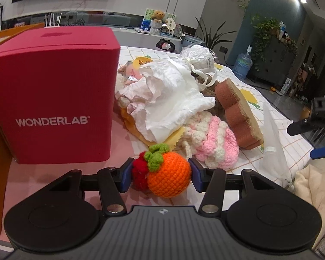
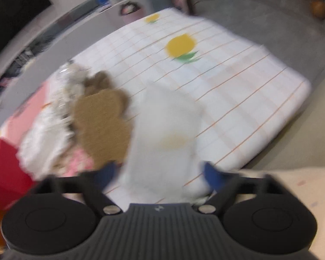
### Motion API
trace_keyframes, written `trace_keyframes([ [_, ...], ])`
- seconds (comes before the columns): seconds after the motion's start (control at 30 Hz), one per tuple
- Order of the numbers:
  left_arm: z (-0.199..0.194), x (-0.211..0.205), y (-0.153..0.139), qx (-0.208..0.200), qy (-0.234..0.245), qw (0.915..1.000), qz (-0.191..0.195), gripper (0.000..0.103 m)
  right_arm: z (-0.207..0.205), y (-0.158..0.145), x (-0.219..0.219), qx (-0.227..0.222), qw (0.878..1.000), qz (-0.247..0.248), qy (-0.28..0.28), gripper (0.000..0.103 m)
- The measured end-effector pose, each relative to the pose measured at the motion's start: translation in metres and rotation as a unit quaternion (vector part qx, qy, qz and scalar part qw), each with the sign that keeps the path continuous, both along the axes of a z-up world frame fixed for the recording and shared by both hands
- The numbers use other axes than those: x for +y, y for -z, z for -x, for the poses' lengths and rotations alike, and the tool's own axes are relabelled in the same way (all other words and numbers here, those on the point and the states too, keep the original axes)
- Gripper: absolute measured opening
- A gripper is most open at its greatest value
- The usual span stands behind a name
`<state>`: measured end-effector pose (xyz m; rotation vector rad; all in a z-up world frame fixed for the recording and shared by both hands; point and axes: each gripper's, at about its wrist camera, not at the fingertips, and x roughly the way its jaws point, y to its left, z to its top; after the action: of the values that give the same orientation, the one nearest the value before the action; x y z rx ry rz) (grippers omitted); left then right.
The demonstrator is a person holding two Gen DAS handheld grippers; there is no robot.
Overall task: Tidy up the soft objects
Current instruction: 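Grasp the crocheted orange fruit with the left gripper while the right gripper grasps the white mesh bag, then lift the orange fruit and mesh bag and carry both over the open white box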
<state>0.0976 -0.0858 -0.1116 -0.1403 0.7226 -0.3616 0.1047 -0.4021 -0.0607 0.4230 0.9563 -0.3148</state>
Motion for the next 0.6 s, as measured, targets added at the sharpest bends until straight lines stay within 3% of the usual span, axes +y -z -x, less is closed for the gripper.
trace_keyframes([
  [0.13, -0.001, 0.003, 0.0, 0.013, -0.001, 0.9998, 0.015, 0.06, -0.018, 0.012, -0.007, 0.019, 1.0, -0.012, -0.001, 0.097],
  [0.3, 0.0, 0.005, 0.0, 0.018, -0.001, 0.9996, 0.021, 0.06, -0.042, 0.035, -0.008, 0.036, 0.993, -0.113, 0.0, 0.098],
  [0.43, 0.0, 0.004, 0.0, 0.017, 0.0, 0.9997, 0.019, 0.06, -0.049, 0.04, 0.003, 0.039, 0.995, -0.089, -0.01, 0.099],
  [0.53, 0.0, 0.002, 0.0, 0.016, 0.0, 0.9998, 0.015, 0.06, -0.045, 0.046, -0.005, 0.037, 0.991, -0.127, 0.011, 0.099],
  [0.6, 0.001, 0.001, 0.0, 0.015, 0.002, 0.9998, 0.012, 0.06, -0.042, 0.045, -0.012, 0.029, 0.991, -0.127, 0.028, 0.089],
])
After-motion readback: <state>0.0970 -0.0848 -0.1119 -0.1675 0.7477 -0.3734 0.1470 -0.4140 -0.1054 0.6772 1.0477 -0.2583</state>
